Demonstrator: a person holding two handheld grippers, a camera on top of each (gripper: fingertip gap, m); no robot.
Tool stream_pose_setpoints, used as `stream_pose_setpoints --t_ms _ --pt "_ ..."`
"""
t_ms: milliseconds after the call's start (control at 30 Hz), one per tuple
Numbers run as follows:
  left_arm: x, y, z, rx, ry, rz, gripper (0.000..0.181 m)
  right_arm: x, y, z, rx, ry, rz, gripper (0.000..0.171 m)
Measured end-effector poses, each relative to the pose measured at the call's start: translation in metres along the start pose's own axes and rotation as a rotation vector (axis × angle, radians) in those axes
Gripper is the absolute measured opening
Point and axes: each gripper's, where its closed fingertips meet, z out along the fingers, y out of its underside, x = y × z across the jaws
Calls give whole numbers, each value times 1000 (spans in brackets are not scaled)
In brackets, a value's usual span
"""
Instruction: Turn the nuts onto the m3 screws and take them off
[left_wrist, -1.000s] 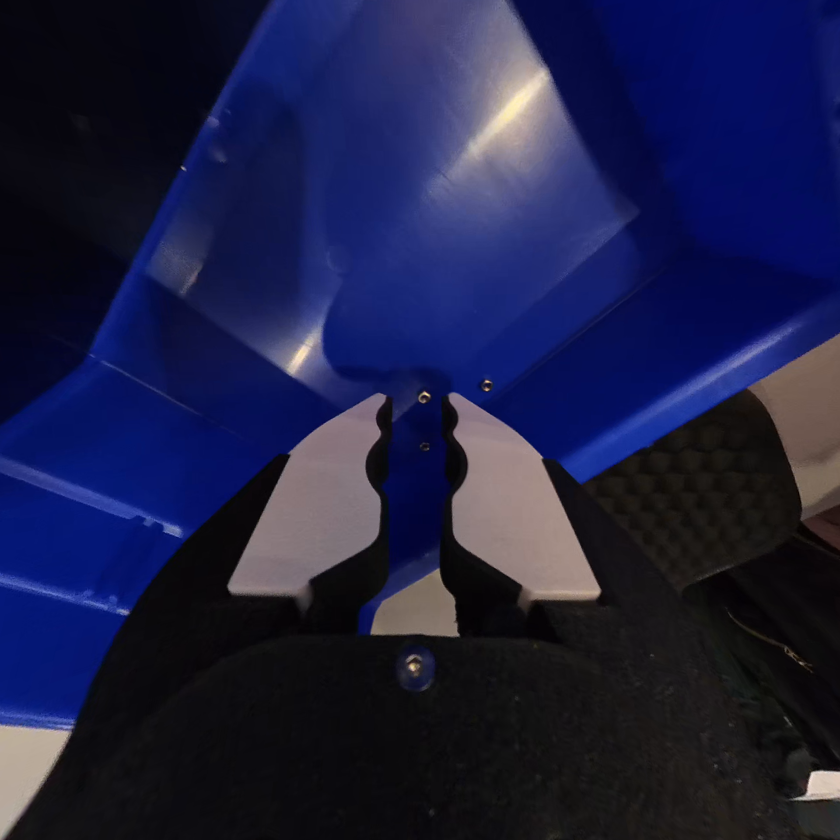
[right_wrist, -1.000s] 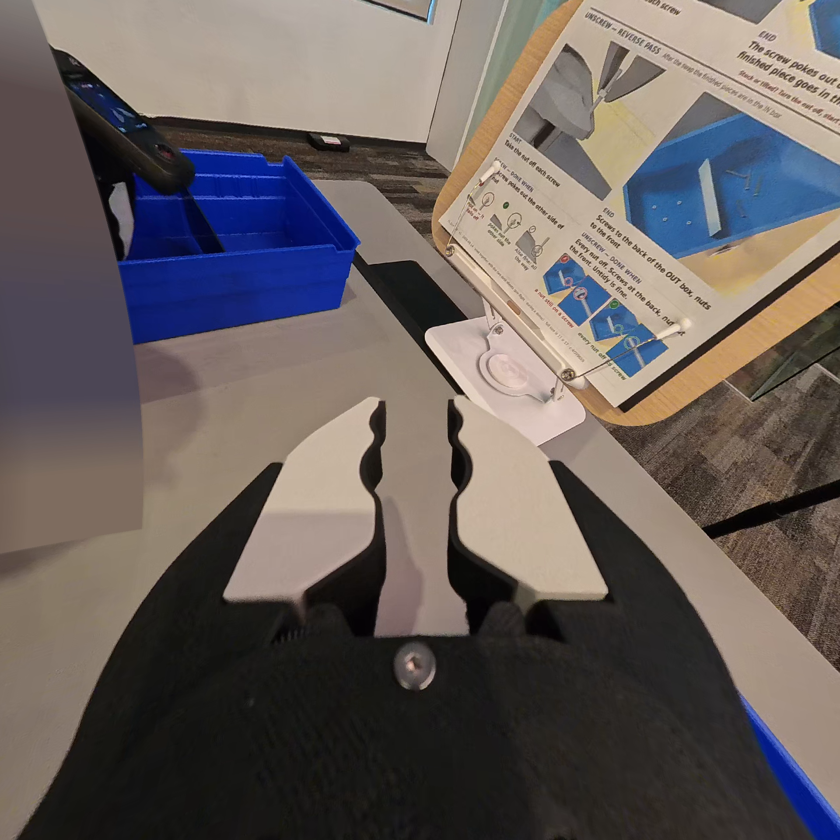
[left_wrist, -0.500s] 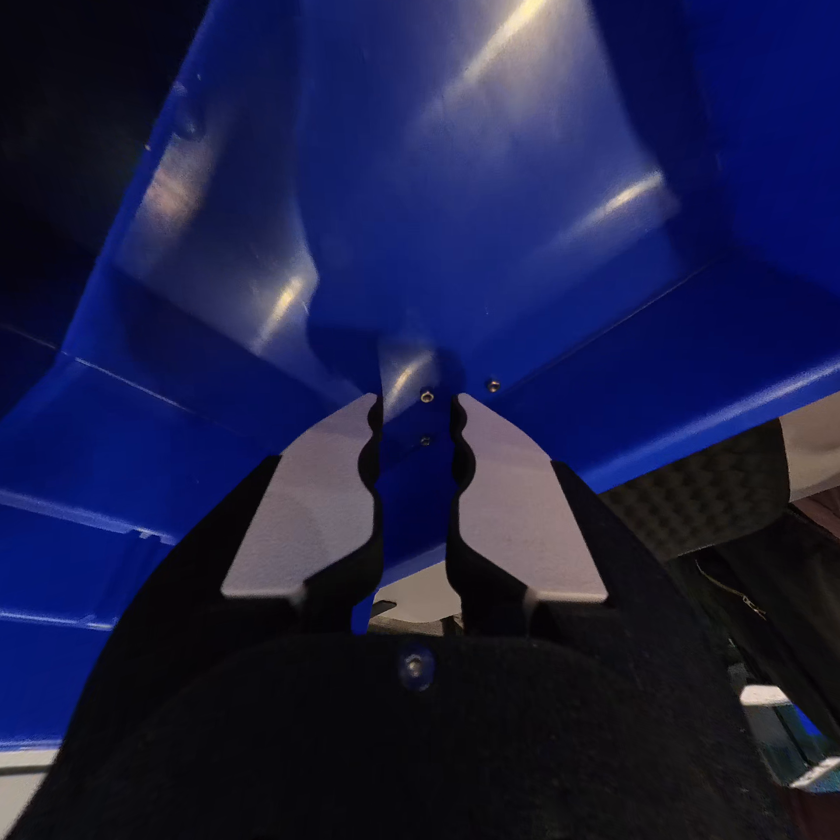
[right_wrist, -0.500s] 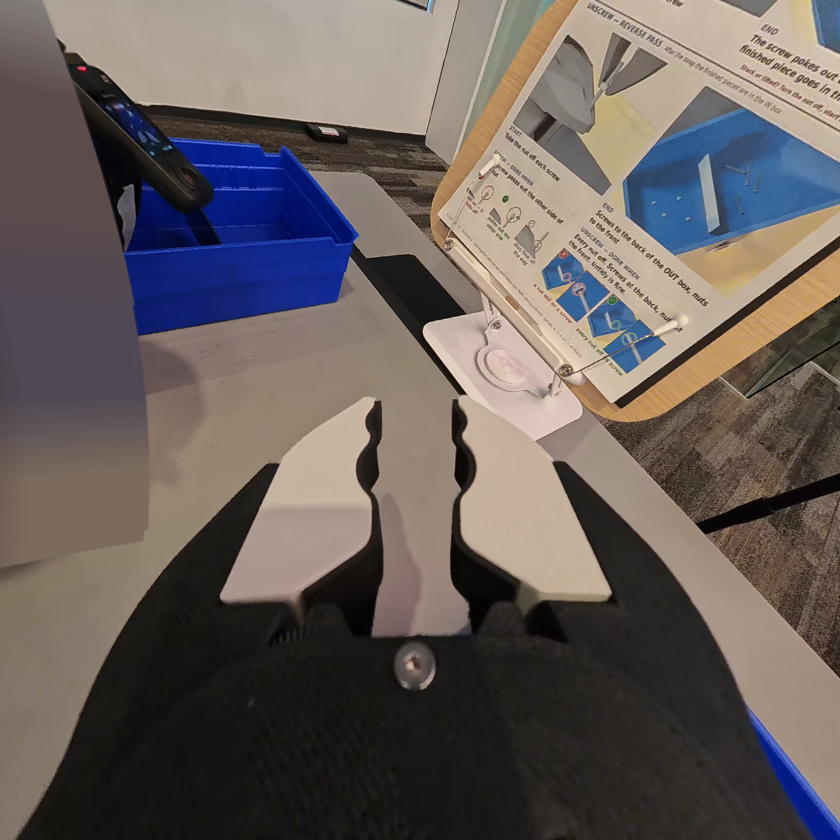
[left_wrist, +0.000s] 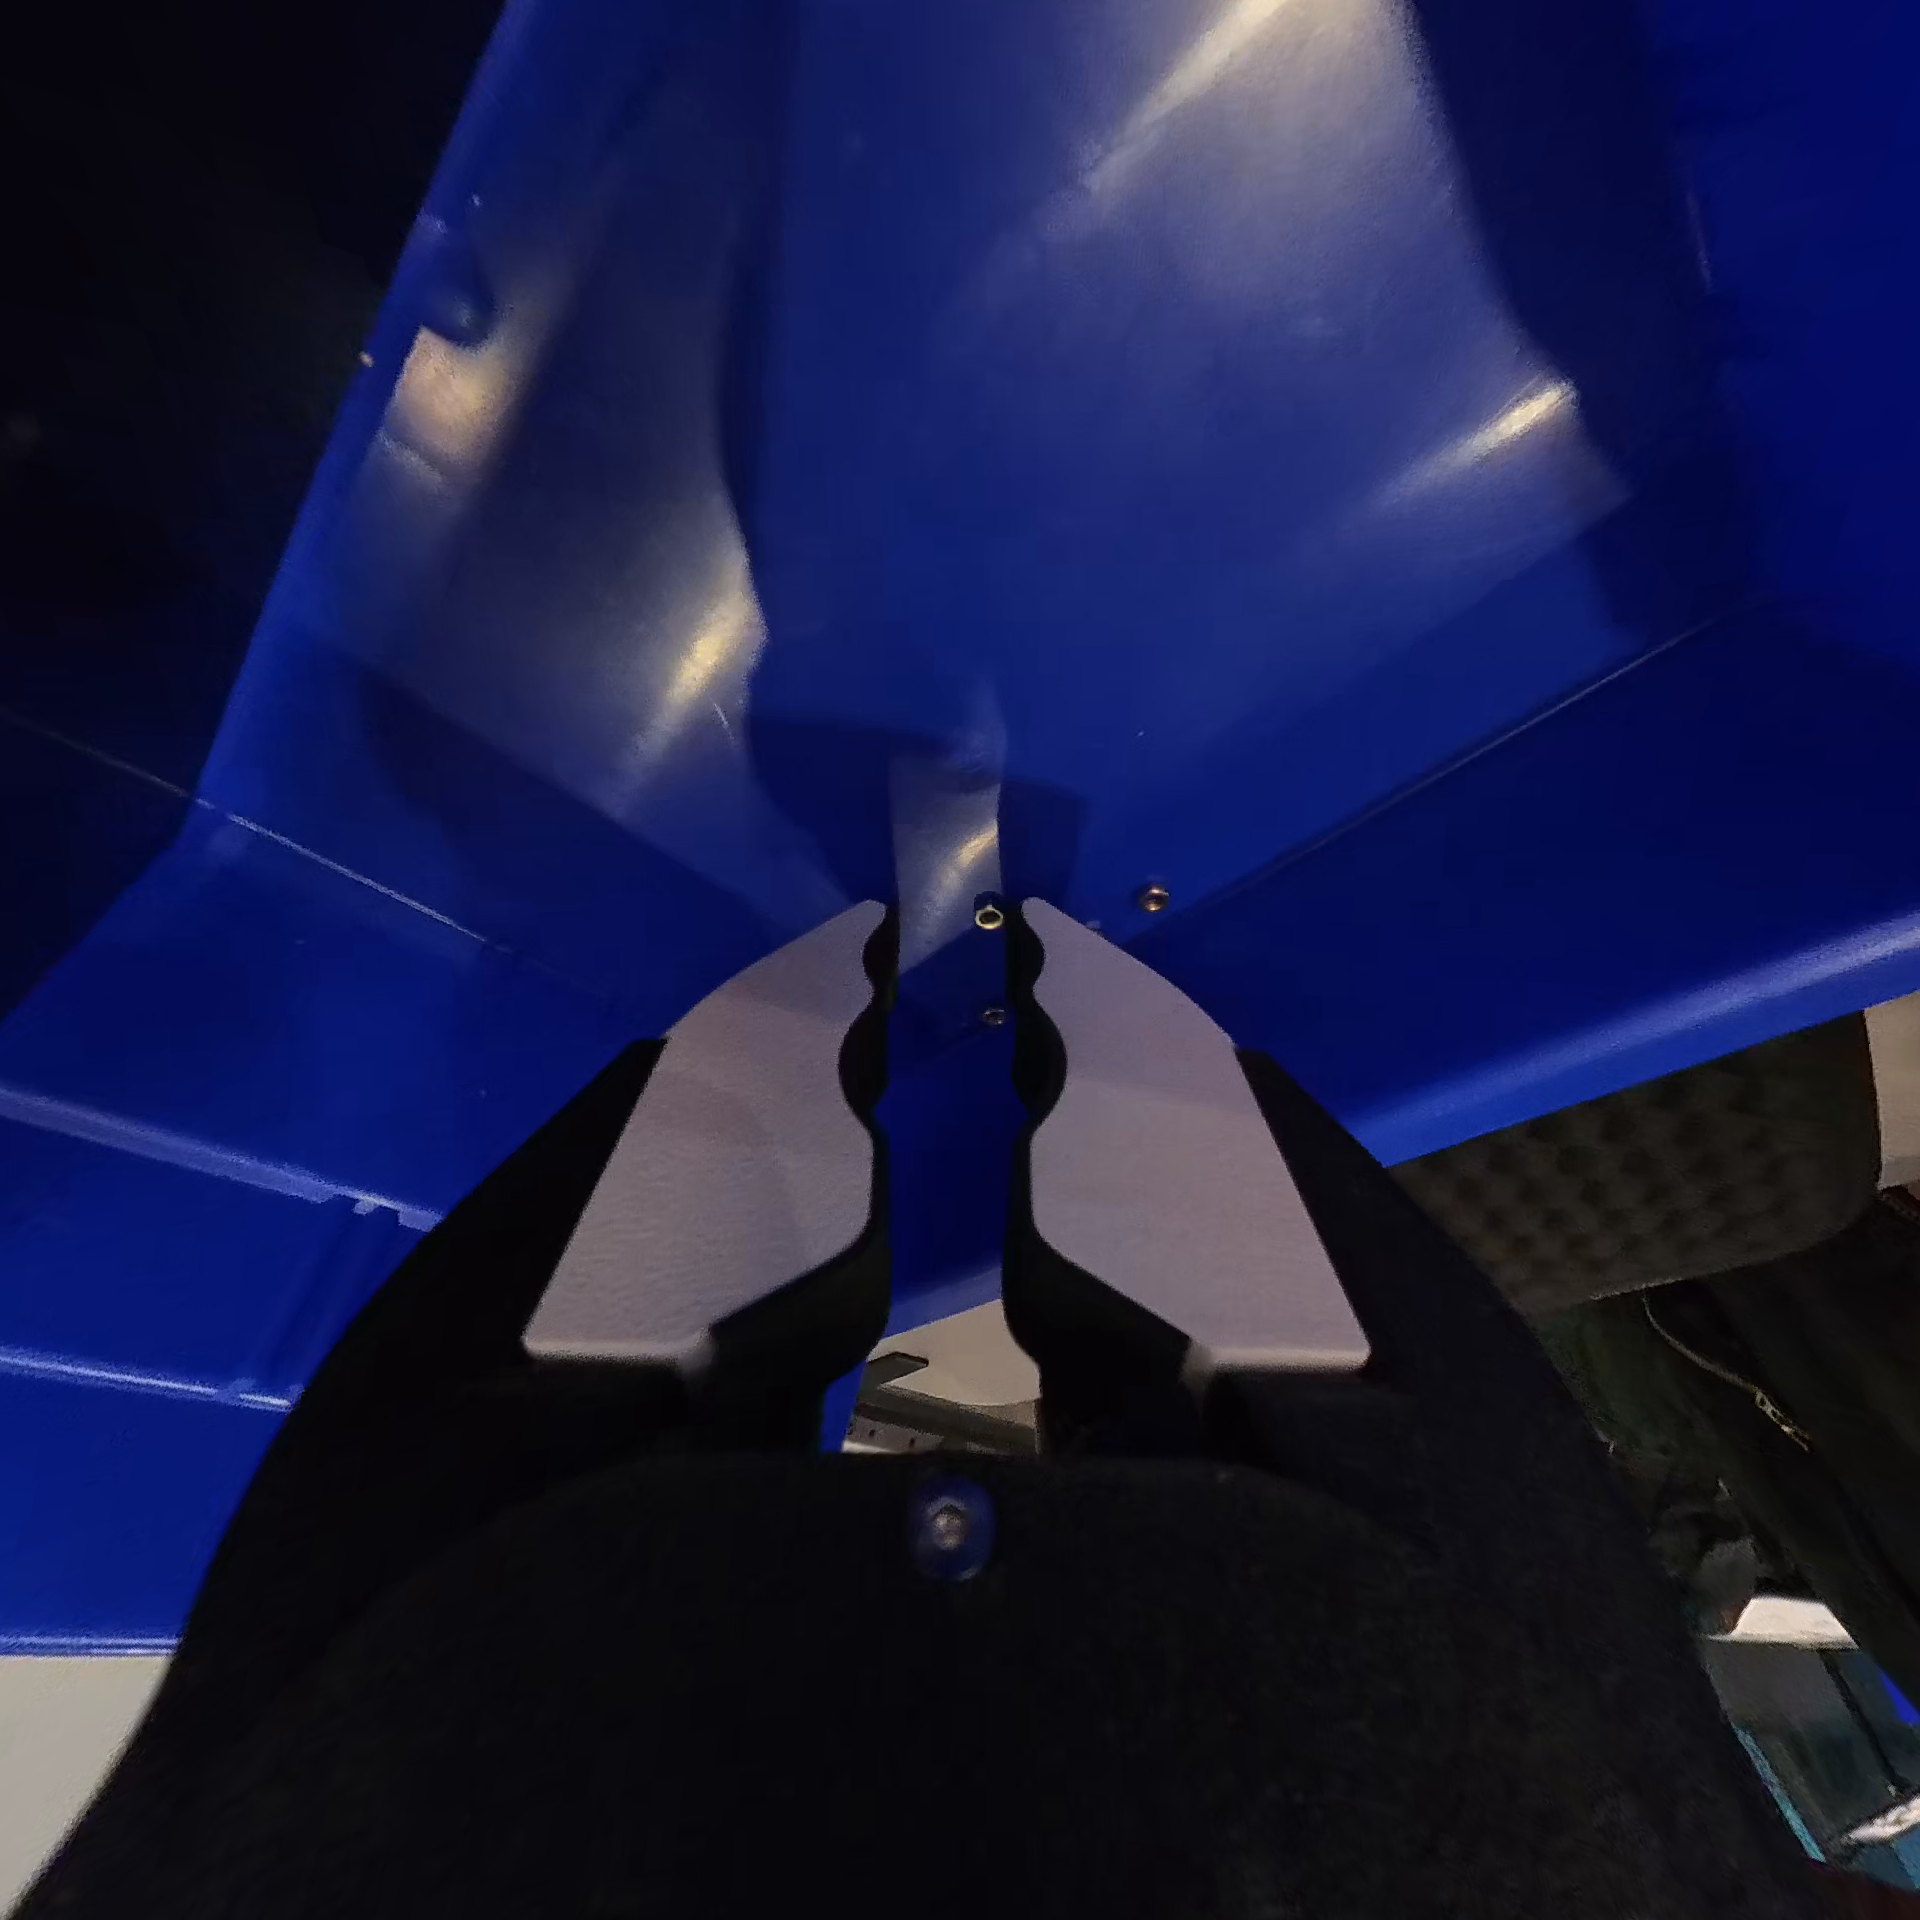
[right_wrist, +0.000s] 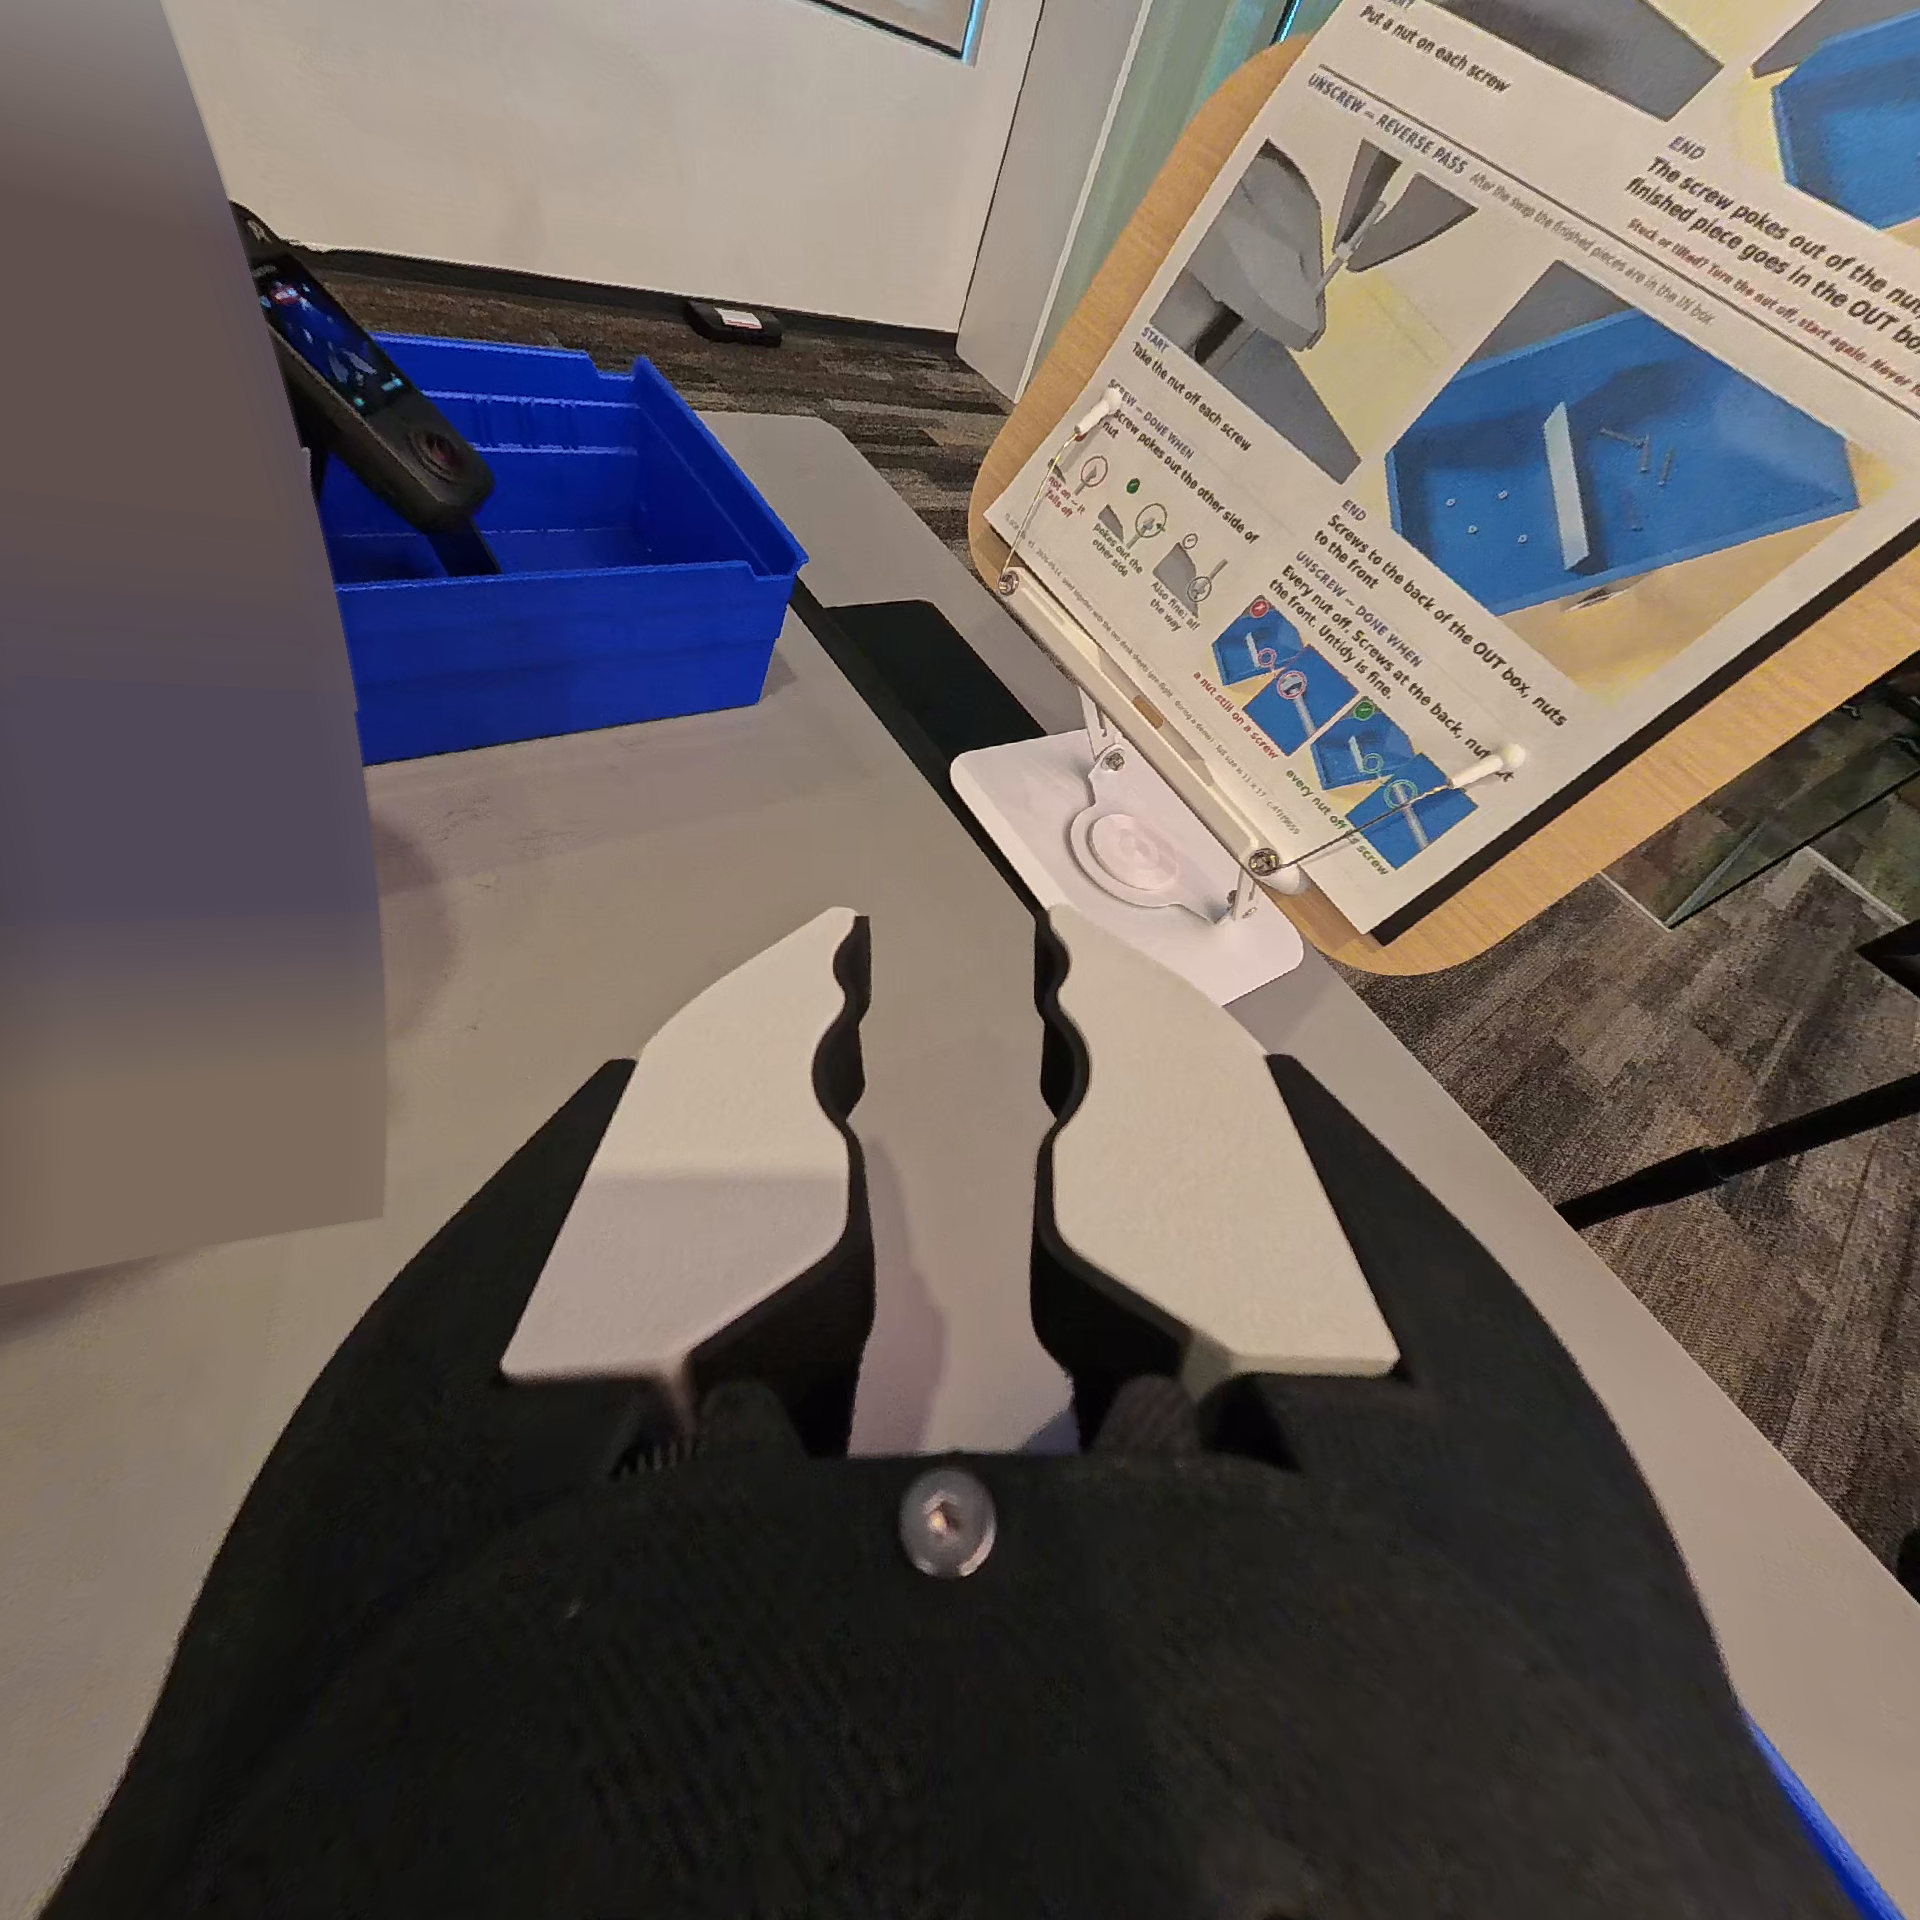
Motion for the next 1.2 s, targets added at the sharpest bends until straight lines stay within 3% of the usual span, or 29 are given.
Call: stream_pose_setpoints --t_ms 167,567,667,800,933,1200 --pt "0 -1 0 33 9 15 6 0 -2 -2 10 2 0 30" --pt "-13 0 -14 167 54 -74 9 0 -4 -4 13 0 -8 31" --pt "-17 4 -17 170 2 -47 5 0 -4 -4 16 -1 -8 31" --pt "-18 4 -20 198 -3 -70 11 -1 -3 -3 10 -5 -12 32" --pt "-13 12 -7 118 -23 -9 19 -1 -3 -4 13 -3 -12 32" --pt "-13 2 -5 145 -28 28 18 0 -2 -4 6 -1 -14 33"
